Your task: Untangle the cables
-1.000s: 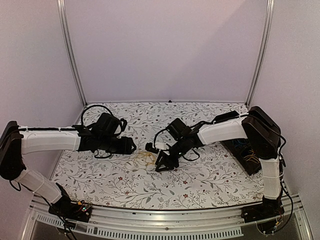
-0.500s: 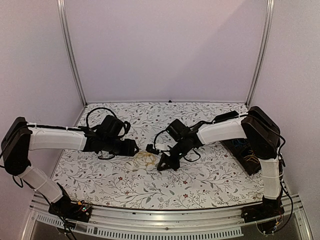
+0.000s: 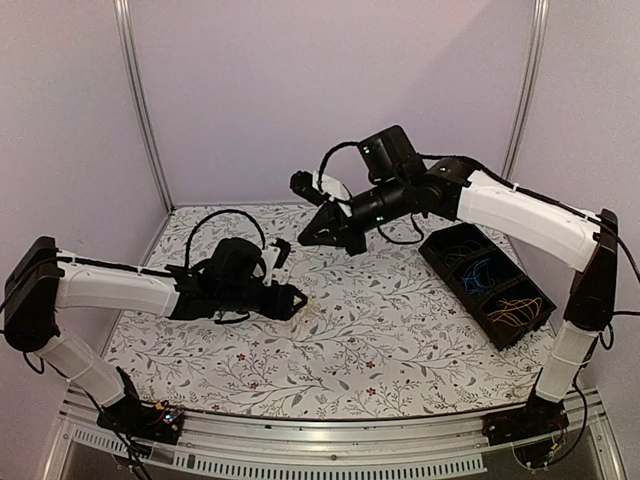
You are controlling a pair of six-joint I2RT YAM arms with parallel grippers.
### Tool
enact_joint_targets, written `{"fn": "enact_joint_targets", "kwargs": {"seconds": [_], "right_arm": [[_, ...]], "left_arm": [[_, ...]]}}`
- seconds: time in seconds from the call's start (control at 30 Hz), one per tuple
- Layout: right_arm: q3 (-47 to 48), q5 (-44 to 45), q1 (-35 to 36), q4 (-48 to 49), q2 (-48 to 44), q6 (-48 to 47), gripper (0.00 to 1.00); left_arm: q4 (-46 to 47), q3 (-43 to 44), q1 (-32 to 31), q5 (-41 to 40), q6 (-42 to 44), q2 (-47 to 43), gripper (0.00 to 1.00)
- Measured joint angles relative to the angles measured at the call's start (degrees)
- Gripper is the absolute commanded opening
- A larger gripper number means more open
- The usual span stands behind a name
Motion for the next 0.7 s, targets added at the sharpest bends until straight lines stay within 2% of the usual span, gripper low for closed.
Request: {"fn": "enact_joint_targets", "kwargs": {"seconds": [0.07,0.3,0.47,0.7], "right_arm": [[4.52,0.5,0.0,-0.96,-2.62,-0.81,0.0],[13.05,1.11,0.02,-5.16,-3.21,-2.51,0.0],[16.76,2.05,0.02,-7.19,-3.23,-4.26,0.0],[25.27,6.64,-0.98,-10.67,-3.23,-8.24,0.0]], "left_arm": [[2.93,-1.22,-0.15,0.13,0.81,-0.2,0.63],[10.99,-2.19,-0.22,-0.57,2.27,2.6,0.62],[15.98,1.31,-0.15,-0.68,2.71,11.28,0.6],[19.32,8.63,0.04,1.4,0.85,23.19,0.5]]}}
